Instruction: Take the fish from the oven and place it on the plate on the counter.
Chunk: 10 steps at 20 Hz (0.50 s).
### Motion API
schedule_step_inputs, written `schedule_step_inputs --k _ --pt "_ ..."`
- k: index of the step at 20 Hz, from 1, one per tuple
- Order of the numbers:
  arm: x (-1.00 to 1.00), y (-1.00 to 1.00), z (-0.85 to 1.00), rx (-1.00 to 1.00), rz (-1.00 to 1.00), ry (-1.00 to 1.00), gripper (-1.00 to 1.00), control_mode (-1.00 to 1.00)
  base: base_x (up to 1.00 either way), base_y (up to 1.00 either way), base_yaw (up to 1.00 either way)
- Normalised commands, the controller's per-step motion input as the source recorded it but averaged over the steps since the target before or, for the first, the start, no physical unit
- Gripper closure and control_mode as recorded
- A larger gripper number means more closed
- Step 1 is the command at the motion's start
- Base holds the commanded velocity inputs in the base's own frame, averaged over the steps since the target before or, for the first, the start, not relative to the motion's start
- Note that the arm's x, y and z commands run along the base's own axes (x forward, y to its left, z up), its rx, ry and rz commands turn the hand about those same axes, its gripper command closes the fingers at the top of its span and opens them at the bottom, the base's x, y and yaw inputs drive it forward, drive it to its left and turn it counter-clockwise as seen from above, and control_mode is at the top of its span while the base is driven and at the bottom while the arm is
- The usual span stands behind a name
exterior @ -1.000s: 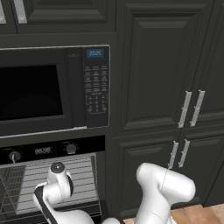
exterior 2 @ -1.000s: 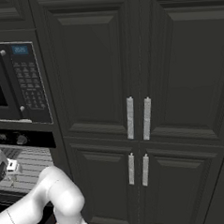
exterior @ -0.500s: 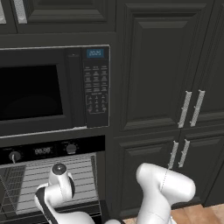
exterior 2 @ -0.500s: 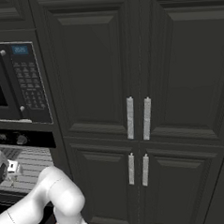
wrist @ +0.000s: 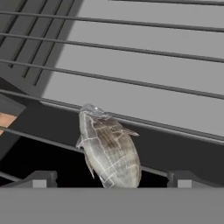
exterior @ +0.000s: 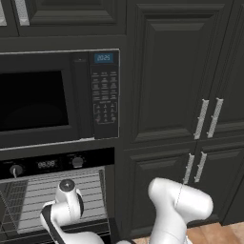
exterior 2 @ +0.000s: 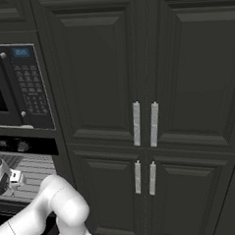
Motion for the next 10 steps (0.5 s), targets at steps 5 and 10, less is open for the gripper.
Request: schedule_step_inputs --k 5,10 --pt "0.00 0.00 -0.29 0.00 0.00 0.00 -1.00 -1.00 0.00 0.00 0.00" --pt "0.00 0.00 -0.36 0.00 0.00 0.00 -1.00 -1.00 0.00 0.00 0.00"
